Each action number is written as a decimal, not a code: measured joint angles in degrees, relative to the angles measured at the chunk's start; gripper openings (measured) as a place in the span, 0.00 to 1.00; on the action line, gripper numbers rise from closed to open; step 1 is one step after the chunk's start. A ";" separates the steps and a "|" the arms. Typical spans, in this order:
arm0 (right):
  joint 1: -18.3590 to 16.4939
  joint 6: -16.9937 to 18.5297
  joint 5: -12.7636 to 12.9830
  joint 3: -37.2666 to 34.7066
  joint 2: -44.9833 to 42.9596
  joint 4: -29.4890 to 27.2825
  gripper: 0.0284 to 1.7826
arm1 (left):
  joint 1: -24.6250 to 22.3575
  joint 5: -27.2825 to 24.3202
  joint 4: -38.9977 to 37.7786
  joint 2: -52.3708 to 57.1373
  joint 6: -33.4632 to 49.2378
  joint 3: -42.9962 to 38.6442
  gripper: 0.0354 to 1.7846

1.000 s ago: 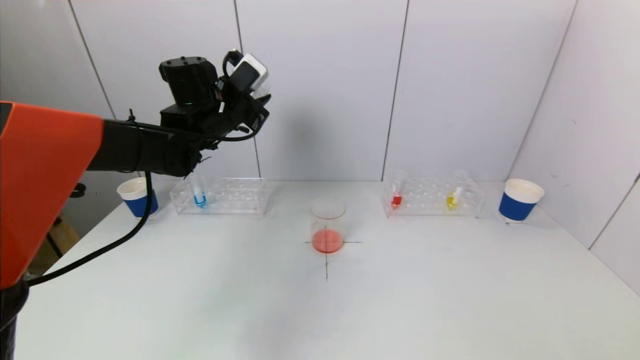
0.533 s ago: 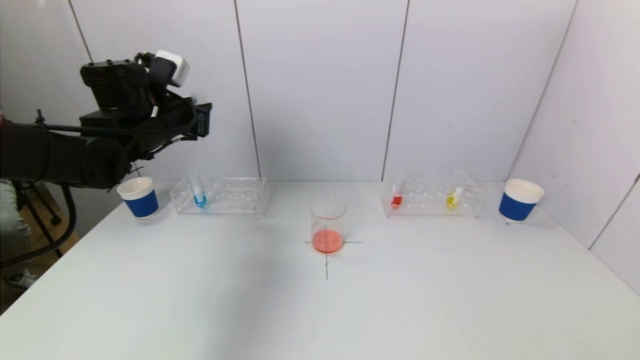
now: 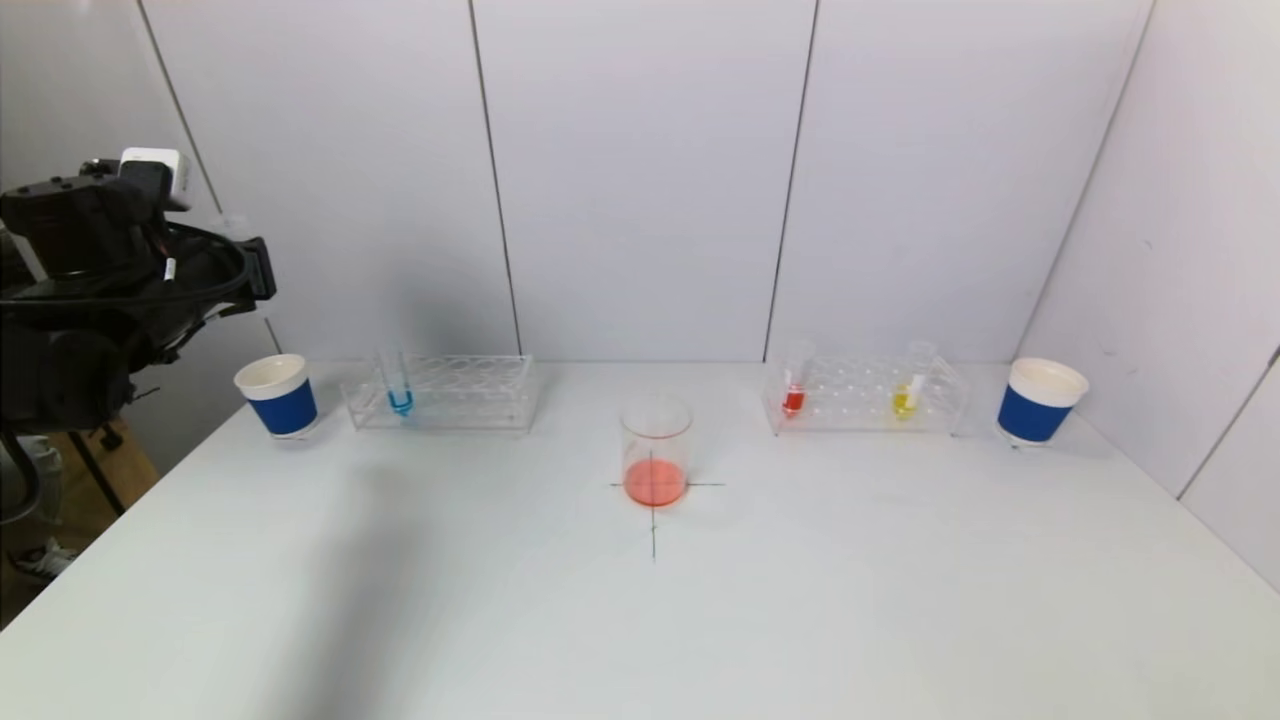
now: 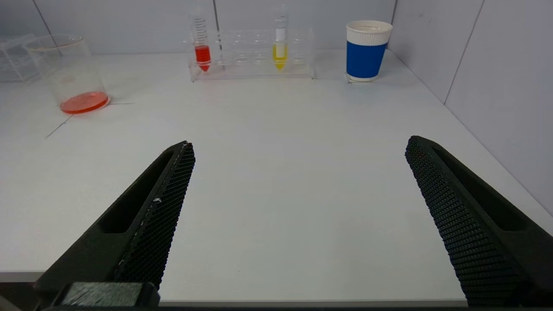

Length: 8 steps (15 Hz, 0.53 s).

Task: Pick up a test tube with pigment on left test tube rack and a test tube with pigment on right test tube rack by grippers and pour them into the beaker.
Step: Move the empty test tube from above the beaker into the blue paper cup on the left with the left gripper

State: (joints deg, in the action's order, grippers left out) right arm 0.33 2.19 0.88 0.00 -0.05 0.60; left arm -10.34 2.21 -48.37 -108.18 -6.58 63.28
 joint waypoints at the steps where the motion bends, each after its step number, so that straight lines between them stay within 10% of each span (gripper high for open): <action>1: 0.00 0.00 0.00 0.00 0.00 0.00 0.99 | -1.26 -0.06 -1.60 -0.45 0.00 -1.16 0.23; 8: 0.00 0.00 0.00 0.00 0.00 0.00 0.99 | -5.64 -0.06 -7.11 -5.46 0.05 -2.76 0.23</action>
State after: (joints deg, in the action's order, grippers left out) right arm 0.33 2.19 0.88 0.00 -0.05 0.60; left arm -15.98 2.15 -55.48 -113.64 -6.53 60.53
